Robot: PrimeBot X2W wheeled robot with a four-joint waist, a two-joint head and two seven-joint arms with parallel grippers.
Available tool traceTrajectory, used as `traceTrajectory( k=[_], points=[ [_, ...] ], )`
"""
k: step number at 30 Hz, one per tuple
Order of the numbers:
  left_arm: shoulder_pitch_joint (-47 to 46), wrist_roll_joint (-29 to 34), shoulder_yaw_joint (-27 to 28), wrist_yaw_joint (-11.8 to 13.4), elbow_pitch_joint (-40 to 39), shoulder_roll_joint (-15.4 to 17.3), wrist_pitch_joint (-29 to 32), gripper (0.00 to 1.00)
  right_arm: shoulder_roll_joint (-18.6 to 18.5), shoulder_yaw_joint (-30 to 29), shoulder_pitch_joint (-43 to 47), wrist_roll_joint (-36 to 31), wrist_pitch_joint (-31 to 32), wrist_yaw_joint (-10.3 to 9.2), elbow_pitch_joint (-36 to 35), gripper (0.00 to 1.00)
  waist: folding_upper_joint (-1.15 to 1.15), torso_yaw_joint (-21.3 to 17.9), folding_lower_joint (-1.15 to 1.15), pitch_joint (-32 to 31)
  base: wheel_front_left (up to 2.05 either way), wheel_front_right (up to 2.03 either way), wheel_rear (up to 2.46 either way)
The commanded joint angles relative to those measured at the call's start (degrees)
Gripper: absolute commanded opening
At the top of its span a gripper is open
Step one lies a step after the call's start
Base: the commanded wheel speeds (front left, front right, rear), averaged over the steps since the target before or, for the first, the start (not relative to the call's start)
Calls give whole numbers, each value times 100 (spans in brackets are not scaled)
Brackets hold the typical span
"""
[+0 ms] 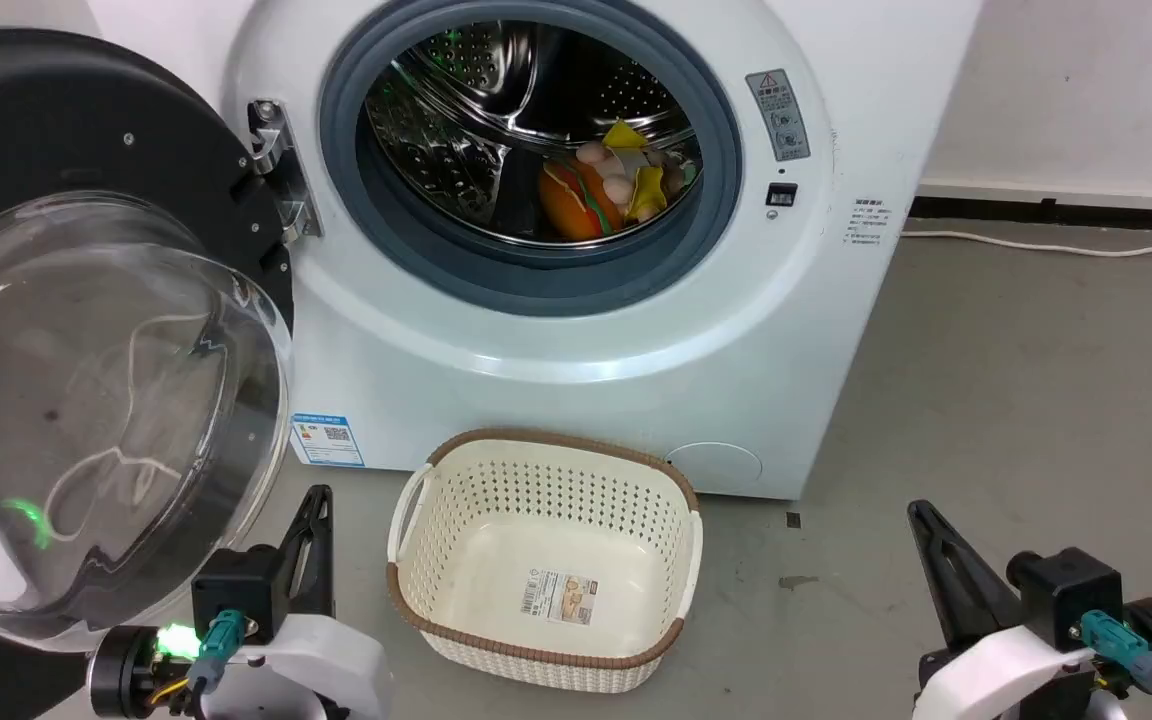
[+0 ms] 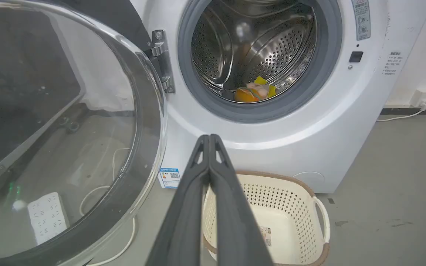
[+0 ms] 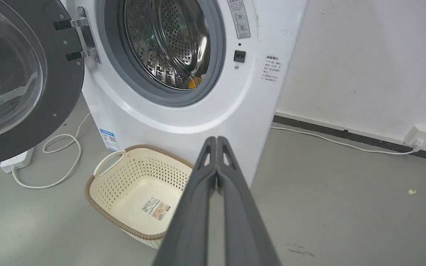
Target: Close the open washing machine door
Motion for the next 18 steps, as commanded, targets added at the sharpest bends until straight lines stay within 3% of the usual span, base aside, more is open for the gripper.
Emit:
traceTrajectory(
  k=[1, 18],
  points=[
    [82, 16, 4, 16, -27, -2, 2, 0, 15, -2, -67, -43, 3, 5, -28, 0, 0, 0, 0, 0, 0, 0, 0],
    [82, 16, 4, 16, -27, -2, 2, 0, 15, -2, -67, -43, 3, 5, -28, 0, 0, 0, 0, 0, 0, 0, 0]
  ],
)
